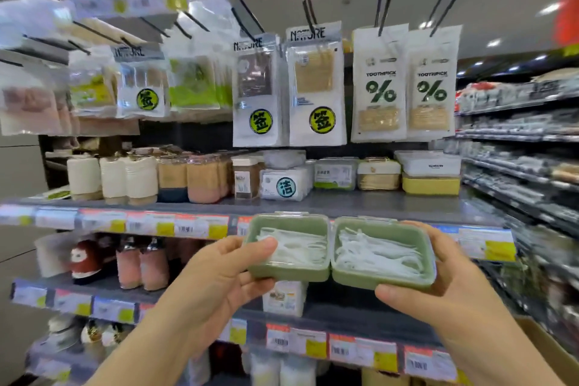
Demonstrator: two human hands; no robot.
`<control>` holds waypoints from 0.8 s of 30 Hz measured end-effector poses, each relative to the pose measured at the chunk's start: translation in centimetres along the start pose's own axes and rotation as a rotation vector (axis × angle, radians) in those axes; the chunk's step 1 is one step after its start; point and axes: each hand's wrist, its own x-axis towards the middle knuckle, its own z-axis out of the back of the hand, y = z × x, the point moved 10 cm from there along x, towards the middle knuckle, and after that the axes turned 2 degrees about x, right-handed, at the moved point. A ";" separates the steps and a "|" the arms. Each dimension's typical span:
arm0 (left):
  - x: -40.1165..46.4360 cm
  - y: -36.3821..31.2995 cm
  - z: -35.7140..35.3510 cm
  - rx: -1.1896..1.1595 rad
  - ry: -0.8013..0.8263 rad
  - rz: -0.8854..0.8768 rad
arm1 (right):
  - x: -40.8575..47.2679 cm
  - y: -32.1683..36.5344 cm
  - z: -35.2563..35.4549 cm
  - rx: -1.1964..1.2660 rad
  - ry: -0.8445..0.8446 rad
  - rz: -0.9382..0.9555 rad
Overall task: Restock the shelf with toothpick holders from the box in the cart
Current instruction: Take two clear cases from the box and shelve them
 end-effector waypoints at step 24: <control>3.7 -1.5 0.9 -0.057 0.138 0.038 | 2.8 1.8 -1.7 -0.092 -0.022 0.062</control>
